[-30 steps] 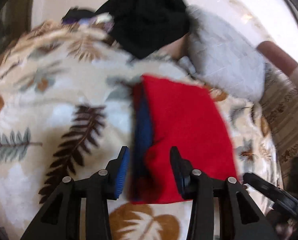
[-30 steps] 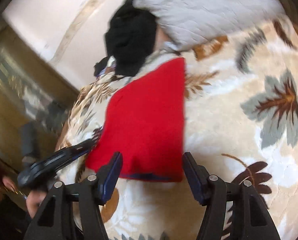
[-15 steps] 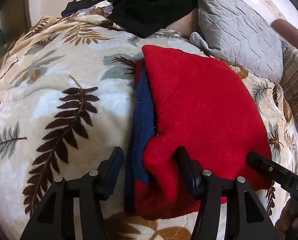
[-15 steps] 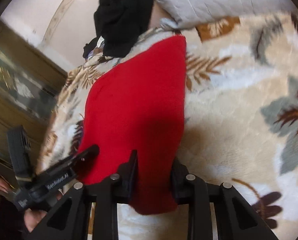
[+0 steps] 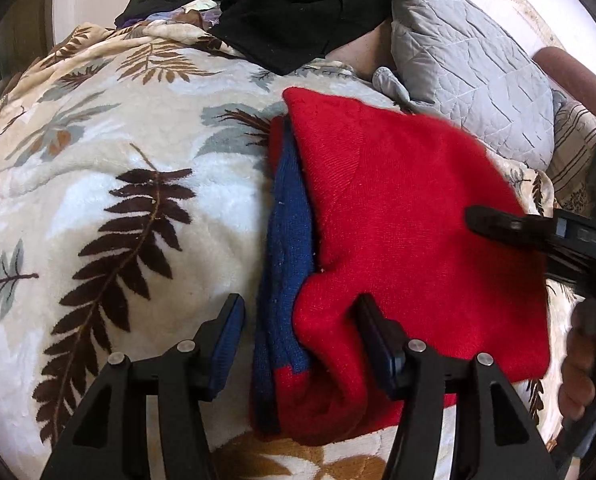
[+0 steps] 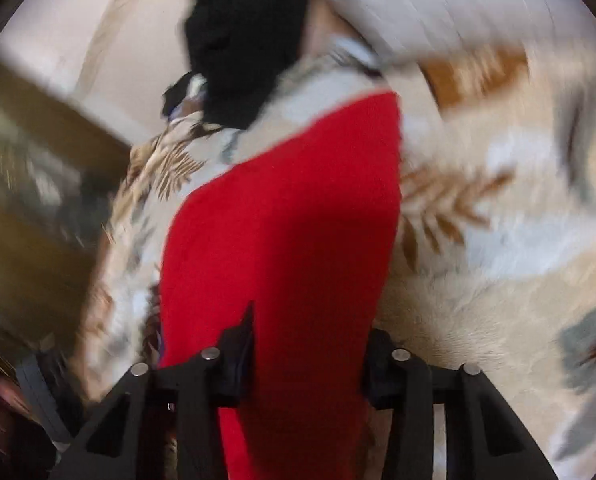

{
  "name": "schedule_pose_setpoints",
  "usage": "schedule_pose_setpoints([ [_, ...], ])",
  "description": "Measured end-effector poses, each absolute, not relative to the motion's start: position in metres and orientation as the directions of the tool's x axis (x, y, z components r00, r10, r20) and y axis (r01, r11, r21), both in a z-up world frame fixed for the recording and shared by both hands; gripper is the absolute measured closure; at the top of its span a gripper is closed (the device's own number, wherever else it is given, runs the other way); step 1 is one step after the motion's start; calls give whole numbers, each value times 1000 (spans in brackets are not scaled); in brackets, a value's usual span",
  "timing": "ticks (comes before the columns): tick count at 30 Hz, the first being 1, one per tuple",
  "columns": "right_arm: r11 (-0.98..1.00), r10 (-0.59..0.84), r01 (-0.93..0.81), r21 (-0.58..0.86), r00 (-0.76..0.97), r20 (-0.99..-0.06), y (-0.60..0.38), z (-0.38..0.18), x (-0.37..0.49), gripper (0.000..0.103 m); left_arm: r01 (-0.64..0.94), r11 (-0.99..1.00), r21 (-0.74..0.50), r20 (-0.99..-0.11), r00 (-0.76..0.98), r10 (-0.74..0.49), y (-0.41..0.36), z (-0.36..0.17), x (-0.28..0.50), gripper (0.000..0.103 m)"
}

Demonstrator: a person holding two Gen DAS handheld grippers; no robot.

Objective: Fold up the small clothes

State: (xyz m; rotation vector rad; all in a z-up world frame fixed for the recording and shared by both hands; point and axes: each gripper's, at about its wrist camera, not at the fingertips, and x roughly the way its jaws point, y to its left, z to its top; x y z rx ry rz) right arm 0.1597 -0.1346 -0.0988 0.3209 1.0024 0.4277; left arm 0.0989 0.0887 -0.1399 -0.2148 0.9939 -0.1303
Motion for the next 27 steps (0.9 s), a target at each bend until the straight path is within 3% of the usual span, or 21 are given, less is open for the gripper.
schedule_pose_setpoints([
  [3, 859, 499, -137, 494, 441, -746, -146, -112, 168, 42, 17, 968, -252, -809, 545, -220, 90, -141, 99, 40],
  [7, 789, 565, -65, 611, 466, -680, -167, -123, 189, 33, 33, 966, -258, -800, 553, -233, 91, -141, 97, 39],
  [9, 767, 584, -31, 641, 447, -677, -166, -133, 207, 32, 31, 964, -264, -798, 554, -237, 91, -141, 98, 39],
  [10, 768, 588, -28, 640, 430, -685, -164, -138, 216, 36, 32, 964, -263, -798, 555, -236, 91, -141, 98, 39],
  [12, 810, 551, -74, 582, 439, -710, -154, -124, 215, 54, 38, 964, -262, -796, 557, -238, 91, -141, 97, 39],
  [14, 848, 504, -123, 515, 486, -714, -144, -108, 202, 56, 38, 962, -271, -795, 555, -246, 93, -141, 98, 39],
  [17, 863, 476, -99, 496, 490, -730, -145, -117, 202, 45, 32, 962, -272, -797, 553, -244, 92, -139, 98, 39],
  [20, 815, 518, -41, 578, 499, -695, -164, -126, 192, 34, 29, 949, -314, -773, 572, -274, 99, -122, 96, 39],
  [24, 811, 529, -69, 581, 510, -678, -170, -122, 170, 32, 27, 920, -392, -712, 625, -322, 107, -88, 119, 34],
  [27, 816, 537, -101, 569, 495, -683, -163, -124, 164, 32, -11, 906, -422, -781, 513, -357, 108, -117, 164, 36],
])
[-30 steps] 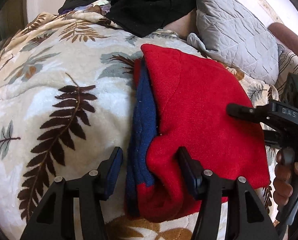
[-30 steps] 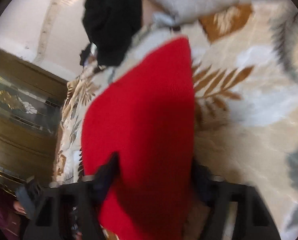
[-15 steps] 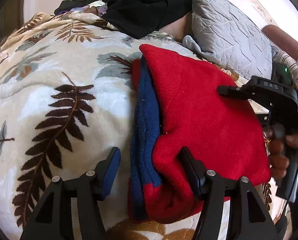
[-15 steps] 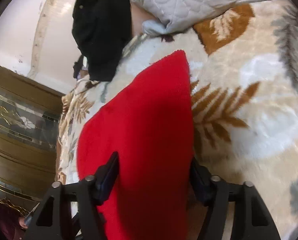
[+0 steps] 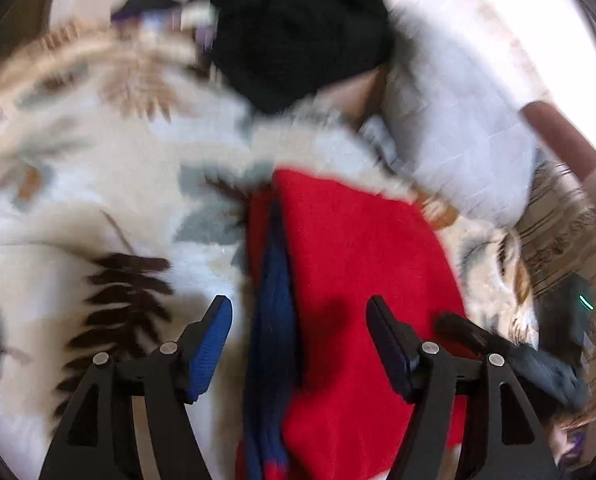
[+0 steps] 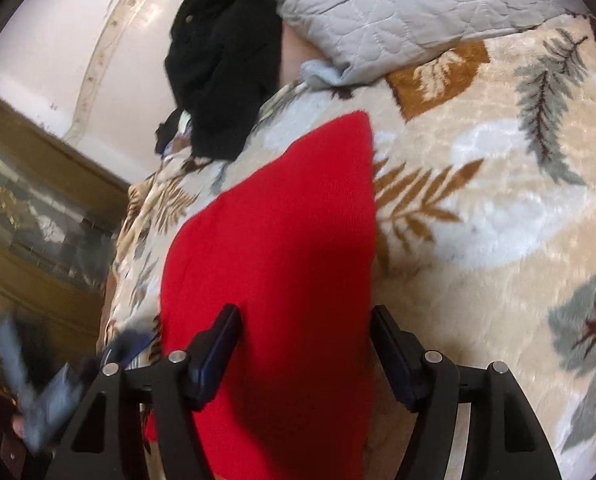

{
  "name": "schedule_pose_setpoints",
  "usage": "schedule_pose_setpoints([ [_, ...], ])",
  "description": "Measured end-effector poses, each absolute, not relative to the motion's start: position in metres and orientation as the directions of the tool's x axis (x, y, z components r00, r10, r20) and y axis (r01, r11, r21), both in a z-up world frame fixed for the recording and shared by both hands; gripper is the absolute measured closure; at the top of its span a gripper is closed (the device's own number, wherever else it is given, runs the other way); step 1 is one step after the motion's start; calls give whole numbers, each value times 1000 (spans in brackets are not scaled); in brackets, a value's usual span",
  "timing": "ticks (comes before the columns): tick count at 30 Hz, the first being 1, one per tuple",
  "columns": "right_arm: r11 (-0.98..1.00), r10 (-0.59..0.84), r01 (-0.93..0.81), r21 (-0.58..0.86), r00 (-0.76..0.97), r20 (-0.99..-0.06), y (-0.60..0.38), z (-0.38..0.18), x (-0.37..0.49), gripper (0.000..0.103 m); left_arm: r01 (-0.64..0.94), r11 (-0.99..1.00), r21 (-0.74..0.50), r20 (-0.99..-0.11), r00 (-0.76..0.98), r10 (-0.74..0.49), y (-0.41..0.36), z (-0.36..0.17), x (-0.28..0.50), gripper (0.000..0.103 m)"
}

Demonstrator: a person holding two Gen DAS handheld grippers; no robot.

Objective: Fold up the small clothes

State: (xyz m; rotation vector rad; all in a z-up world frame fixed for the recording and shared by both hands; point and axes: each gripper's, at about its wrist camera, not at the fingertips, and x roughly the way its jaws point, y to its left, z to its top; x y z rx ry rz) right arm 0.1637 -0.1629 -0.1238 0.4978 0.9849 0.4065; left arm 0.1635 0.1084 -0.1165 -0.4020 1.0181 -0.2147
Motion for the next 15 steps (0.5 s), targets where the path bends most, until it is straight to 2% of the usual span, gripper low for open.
schedule_pose_setpoints([
  [1, 816, 539, -99, 569, 486, -688, -163, -126, 163, 32, -40, 880, -473, -802, 433, -411, 112, -140, 181, 49],
  [2, 813, 545, -98, 574, 476, -690, -161, -128, 162, 32, -58, 821, -568, -758, 425, -495, 120, -147, 186, 58],
  [3, 811, 551, -108, 575, 472, -688, -160, -129, 161, 32, -69, 792, -606, -739, 417, -529, 125, -146, 187, 67],
  [4, 817, 547, -126, 563, 479, -686, -159, -127, 158, 32, -73, 801, -595, -741, 435, -511, 127, -139, 185, 70],
  [8, 811, 556, -130, 570, 473, -683, -162, -129, 157, 32, -22, 862, -506, -765, 473, -437, 115, -130, 175, 68],
  [11, 798, 572, -129, 589, 473, -670, -166, -128, 152, 32, -28, 865, -502, -757, 499, -423, 115, -116, 163, 54],
  [12, 798, 572, -131, 588, 474, -670, -167, -128, 150, 32, -9, 862, -507, -738, 521, -429, 116, -110, 155, 45],
  [13, 794, 576, -132, 593, 474, -665, -168, -129, 148, 32, 15, 863, -506, -718, 547, -431, 115, -106, 146, 39],
  [14, 790, 581, -130, 600, 471, -663, -168, -132, 148, 31, 28, 872, -488, -723, 547, -422, 112, -108, 142, 39],
  [15, 786, 587, -125, 605, 459, -667, -166, -136, 151, 31, 41, 897, -441, -754, 525, -395, 106, -115, 143, 49],
])
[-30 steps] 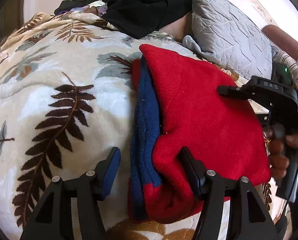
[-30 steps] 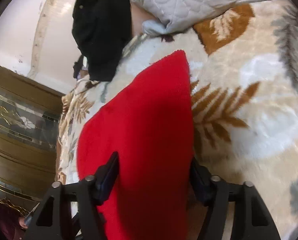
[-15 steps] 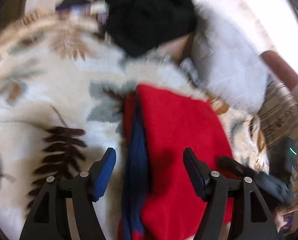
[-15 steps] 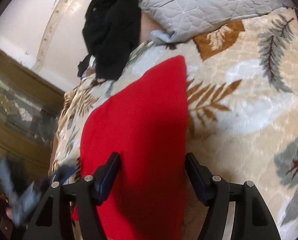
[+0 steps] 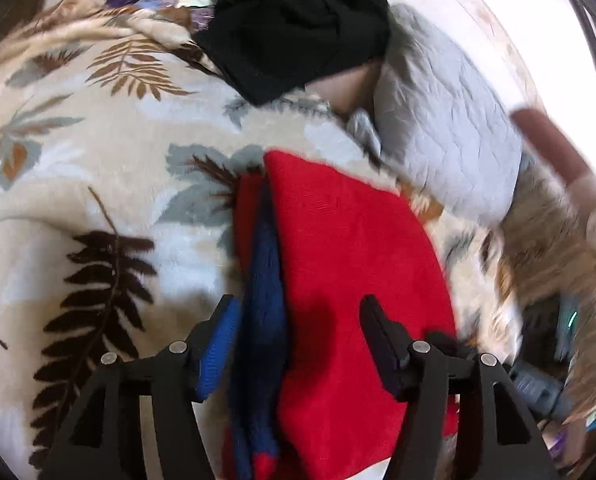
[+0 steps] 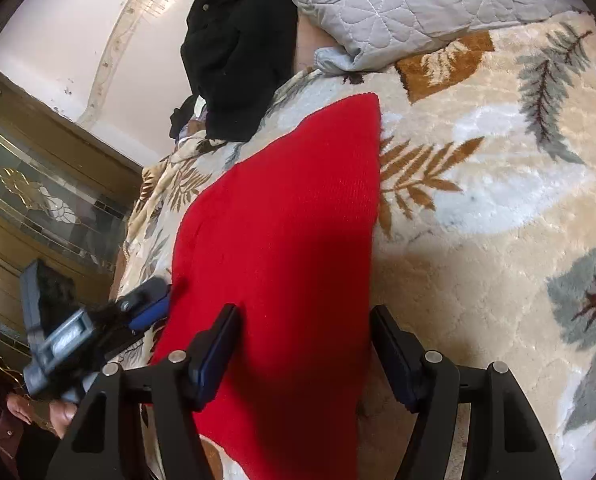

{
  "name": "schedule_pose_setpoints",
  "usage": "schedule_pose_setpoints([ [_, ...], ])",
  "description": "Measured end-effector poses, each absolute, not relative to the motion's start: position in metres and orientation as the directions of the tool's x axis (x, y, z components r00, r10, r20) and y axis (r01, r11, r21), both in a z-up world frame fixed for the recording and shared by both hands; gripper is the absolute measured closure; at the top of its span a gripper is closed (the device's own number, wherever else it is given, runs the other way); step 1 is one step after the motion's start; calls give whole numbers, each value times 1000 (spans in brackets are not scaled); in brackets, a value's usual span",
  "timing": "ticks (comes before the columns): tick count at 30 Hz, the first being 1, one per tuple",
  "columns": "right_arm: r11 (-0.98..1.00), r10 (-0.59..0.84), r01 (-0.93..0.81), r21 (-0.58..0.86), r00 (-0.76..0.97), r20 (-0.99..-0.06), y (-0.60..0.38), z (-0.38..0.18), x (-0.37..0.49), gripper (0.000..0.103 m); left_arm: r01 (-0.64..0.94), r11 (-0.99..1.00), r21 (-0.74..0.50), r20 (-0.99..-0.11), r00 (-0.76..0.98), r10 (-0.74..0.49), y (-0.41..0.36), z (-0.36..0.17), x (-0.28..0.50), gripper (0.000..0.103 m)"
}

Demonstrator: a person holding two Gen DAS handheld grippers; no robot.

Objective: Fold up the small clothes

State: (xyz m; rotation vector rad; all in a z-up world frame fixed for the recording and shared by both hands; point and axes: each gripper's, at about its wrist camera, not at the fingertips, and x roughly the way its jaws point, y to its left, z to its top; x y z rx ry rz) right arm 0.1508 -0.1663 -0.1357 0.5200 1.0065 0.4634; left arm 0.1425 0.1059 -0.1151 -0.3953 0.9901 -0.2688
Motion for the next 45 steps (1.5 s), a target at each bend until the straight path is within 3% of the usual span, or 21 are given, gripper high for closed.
schedule_pose_setpoints([
  [1, 778, 600, -128, 615, 438, -669, -164, -140, 154, 33, 48, 913, -404, -792, 482, -376, 100, -128, 147, 63],
  [4, 800, 579, -140, 583, 435, -690, -155, -133, 153, 50, 19, 895, -446, -782, 478, -399, 104, -128, 149, 65],
  [6, 811, 568, -173, 559, 457, -684, -154, -120, 145, 51, 24, 910, -415, -779, 508, -368, 103, -115, 142, 65],
  [8, 813, 564, -166, 558, 463, -684, -158, -119, 143, 48, 33, 926, -376, -766, 552, -331, 101, -105, 134, 46],
  [9, 819, 548, -135, 557, 469, -693, -163, -122, 144, 39, 31, 937, -349, -771, 558, -305, 99, -106, 134, 24],
  [10, 815, 548, -118, 567, 475, -688, -167, -124, 144, 34, 26, 946, -323, -776, 564, -281, 99, -108, 134, 20],
  [13, 786, 572, -86, 612, 475, -668, -175, -129, 147, 34, 31, 975, -219, -827, 524, -203, 91, -119, 138, 20],
  [20, 801, 563, -110, 589, 474, -677, -168, -125, 152, 34, 28, 978, -205, -814, 551, -186, 85, -122, 136, 20],
  [33, 807, 557, -109, 581, 467, -687, -162, -126, 167, 34, 28, 974, -224, -794, 574, -199, 90, -111, 138, 20],
  [38, 802, 570, -116, 587, 443, -691, -154, -137, 180, 34, 22, 957, -288, -816, 517, -257, 91, -130, 154, 19],
  [39, 806, 567, -118, 581, 438, -698, -152, -139, 182, 37, 10, 947, -322, -817, 503, -284, 93, -135, 157, 23],
  [40, 811, 561, -122, 572, 436, -703, -149, -138, 182, 45, 9, 923, -384, -803, 491, -338, 97, -138, 159, 41],
  [42, 833, 539, -152, 532, 441, -718, -143, -126, 179, 54, 16, 880, -474, -777, 462, -427, 100, -136, 161, 61],
  [45, 844, 530, -196, 500, 451, -718, -140, -104, 171, 59, 42, 911, -410, -792, 480, -378, 88, -122, 156, 70],
])
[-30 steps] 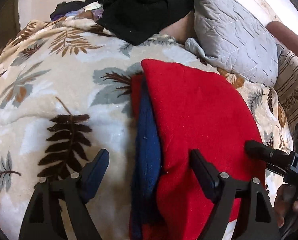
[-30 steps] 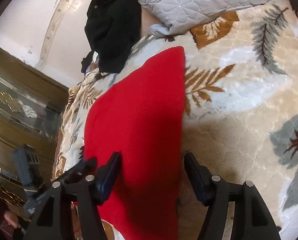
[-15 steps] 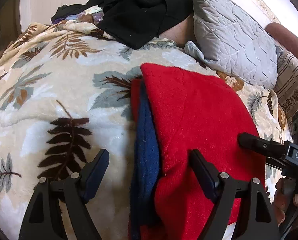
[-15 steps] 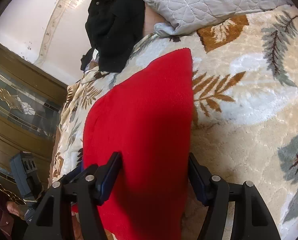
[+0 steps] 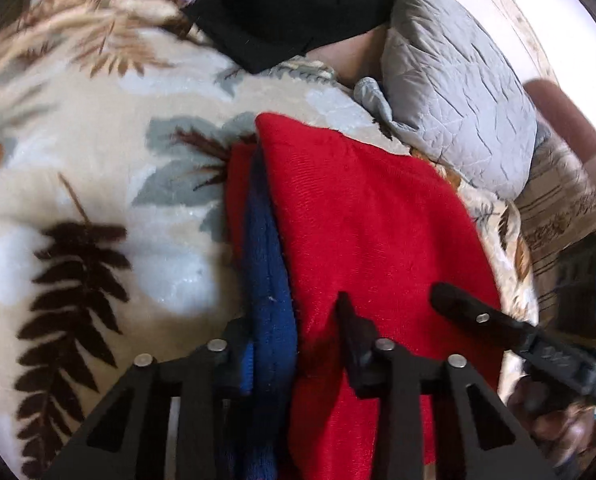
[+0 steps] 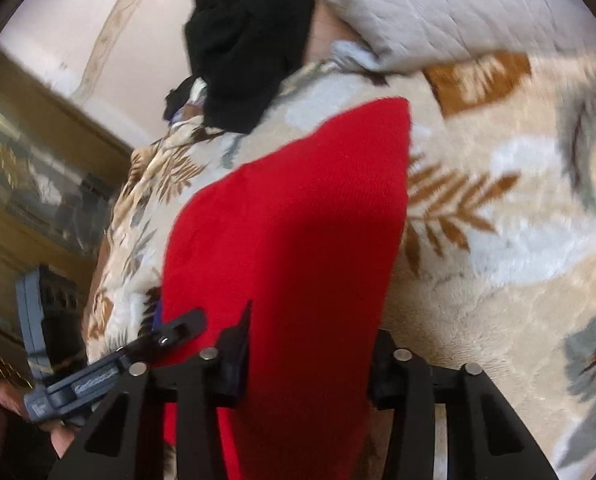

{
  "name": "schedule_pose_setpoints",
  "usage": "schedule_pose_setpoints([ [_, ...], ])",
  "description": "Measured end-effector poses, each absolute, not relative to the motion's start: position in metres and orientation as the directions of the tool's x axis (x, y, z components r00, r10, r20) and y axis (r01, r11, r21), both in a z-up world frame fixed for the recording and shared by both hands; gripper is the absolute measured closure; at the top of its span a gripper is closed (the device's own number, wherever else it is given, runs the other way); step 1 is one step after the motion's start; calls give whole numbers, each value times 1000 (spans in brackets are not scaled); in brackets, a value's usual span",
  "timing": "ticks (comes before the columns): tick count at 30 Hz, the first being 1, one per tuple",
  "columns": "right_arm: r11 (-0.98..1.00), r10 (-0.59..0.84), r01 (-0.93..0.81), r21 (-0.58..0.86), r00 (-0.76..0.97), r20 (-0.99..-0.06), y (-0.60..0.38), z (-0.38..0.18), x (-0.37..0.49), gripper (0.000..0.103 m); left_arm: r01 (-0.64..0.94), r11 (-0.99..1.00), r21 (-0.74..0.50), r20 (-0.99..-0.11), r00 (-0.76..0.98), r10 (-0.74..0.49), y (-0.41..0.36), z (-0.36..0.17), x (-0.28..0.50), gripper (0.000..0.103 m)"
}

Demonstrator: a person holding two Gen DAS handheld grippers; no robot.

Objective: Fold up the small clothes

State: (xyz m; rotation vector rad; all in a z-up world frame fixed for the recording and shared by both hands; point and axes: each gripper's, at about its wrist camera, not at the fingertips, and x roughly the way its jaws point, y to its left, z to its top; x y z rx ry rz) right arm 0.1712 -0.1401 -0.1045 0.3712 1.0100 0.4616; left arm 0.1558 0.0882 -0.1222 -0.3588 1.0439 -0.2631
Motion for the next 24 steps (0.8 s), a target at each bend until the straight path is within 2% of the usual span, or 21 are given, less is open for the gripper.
schedule_pose_setpoints([
  [6, 846, 524, -219, 486, 511, -682, -183, -57, 134, 60, 118, 892, -435, -735, 526, -428, 49, -80, 124, 71],
  [9, 857, 499, -186, 480, 530, -685, -222, -56, 117, 59, 170, 882, -440, -722, 517, -460, 12, -72, 114, 68],
  [12, 852, 487, -101, 513, 514, -707, -256, -91, 125, 47, 157, 937, -313, -796, 496, -349, -21, -100, 121, 52],
  [13, 856, 459, -20, 516, 488, -742, -270, -111, 127, 47, 146, 959, -242, -845, 455, -282, -30, -116, 122, 51],
  [14, 845, 466, 8, 534, 476, -745, -278, -122, 124, 46, 160, 946, -283, -829, 455, -325, -29, -117, 117, 51],
  [15, 814, 511, -12, 581, 490, -706, -284, -125, 120, 46, 165, 934, -316, -809, 467, -356, -25, -113, 111, 49],
  [18, 798, 532, -52, 600, 529, -661, -289, -120, 114, 41, 159, 946, -283, -790, 520, -324, -21, -102, 103, 30],
  [19, 793, 541, -56, 607, 526, -657, -287, -120, 118, 35, 168, 945, -279, -783, 530, -325, -22, -102, 104, 25],
  [20, 797, 539, -57, 602, 518, -665, -285, -122, 122, 34, 170, 947, -271, -795, 515, -320, -25, -106, 107, 24],
  [22, 813, 533, -68, 578, 484, -694, -276, -130, 133, 35, 169, 946, -275, -832, 452, -323, -33, -121, 115, 25],
  [23, 814, 535, -64, 577, 469, -703, -272, -135, 135, 39, 172, 942, -287, -835, 437, -334, -35, -125, 119, 32],
  [24, 824, 522, -62, 563, 469, -712, -270, -133, 135, 49, 196, 917, -347, -821, 409, -398, -36, -128, 119, 61],
])
